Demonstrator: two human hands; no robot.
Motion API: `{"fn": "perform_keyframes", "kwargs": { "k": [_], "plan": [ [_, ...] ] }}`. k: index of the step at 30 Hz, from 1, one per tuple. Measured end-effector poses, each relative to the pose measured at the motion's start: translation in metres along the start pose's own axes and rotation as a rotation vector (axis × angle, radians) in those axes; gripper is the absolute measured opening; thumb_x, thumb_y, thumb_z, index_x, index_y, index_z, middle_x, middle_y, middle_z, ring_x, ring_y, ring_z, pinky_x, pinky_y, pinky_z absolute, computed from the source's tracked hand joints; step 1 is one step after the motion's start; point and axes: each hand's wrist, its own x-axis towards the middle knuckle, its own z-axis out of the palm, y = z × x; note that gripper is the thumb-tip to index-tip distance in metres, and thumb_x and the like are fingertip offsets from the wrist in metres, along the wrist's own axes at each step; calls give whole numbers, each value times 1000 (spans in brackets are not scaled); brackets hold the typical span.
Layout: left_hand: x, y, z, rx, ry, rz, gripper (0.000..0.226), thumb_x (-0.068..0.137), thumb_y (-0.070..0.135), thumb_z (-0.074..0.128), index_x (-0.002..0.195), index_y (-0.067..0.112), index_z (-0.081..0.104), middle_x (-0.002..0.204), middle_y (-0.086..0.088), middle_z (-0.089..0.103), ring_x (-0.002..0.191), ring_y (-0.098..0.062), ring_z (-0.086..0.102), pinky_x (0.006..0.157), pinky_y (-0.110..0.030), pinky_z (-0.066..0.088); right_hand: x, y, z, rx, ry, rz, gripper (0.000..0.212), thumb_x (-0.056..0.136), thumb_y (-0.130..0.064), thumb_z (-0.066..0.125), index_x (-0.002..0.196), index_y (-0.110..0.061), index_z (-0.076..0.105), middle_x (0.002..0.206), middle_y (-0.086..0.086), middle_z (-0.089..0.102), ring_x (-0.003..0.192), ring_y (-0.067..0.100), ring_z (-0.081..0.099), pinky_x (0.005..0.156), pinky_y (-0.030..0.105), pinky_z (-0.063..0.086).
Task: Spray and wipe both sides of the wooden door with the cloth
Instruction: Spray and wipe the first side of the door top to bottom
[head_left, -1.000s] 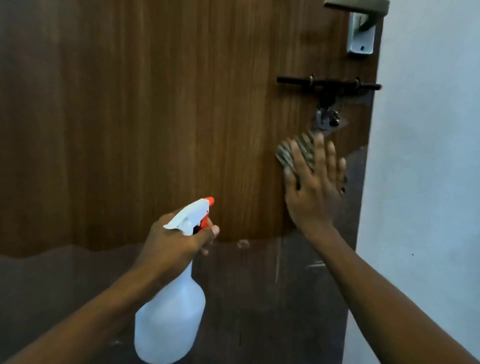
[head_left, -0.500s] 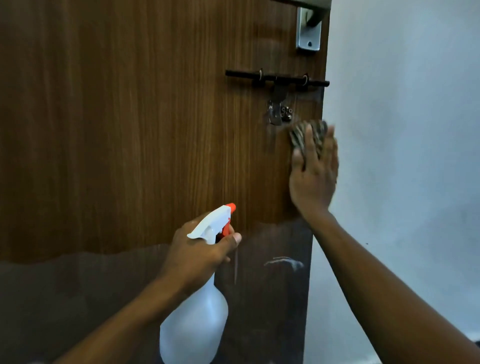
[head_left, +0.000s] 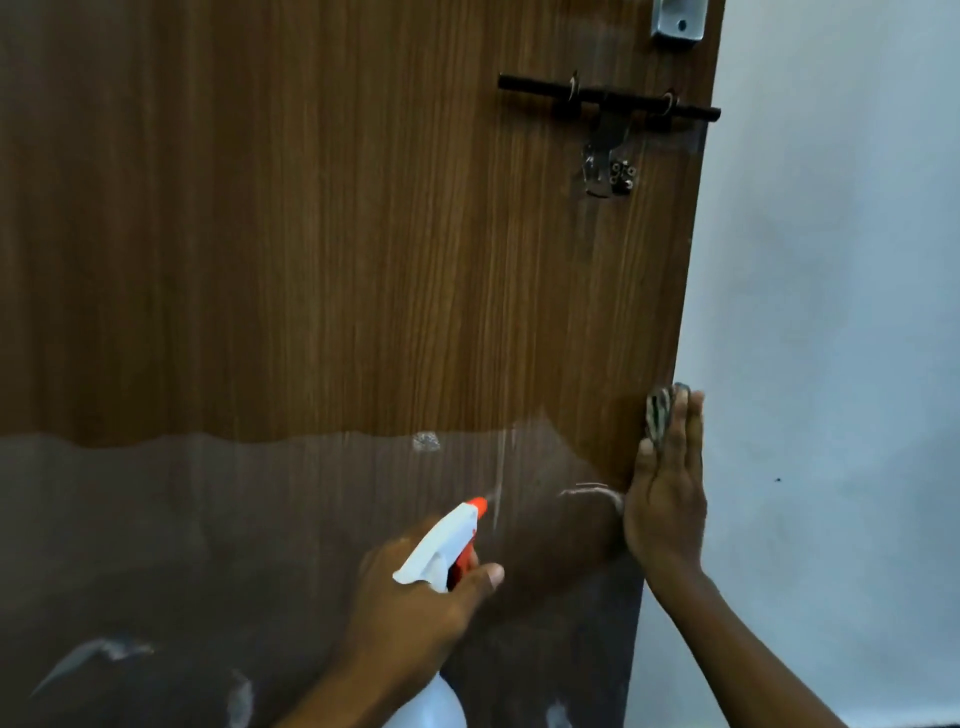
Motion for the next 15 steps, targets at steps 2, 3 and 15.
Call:
{"fn": "perform_keyframes", "kwargs": {
  "k": [2,3,15],
  "plan": [
    [-2,-5,-2,12,41,-33,63,86,38,61,139,23,30,148,1,34,134,-19,37,109,-29,30,2,-12,9,-33,98,-44,54,109,-34,26,158,-13,23,166,3,18,154,24,16,117,50,34],
    [-3,-8,-4,3,65,-46,64,85,38,62,139,22,31,149,1,35,133,-19,38,109,-29,31,-5,-14,11,-73,133,-132,49,109,-23,32,155,-7,30,163,9,26,152,28,21,119,49,30],
    [-12,-57,-53,-1,48,-31,62,75,46,63,130,28,37,138,11,41,129,-15,42,105,-25,35,-38,-39,18,-232,46,-221,54,101,-35,44,153,-21,39,165,18,15,152,40,14,118,63,18]
  ]
}}
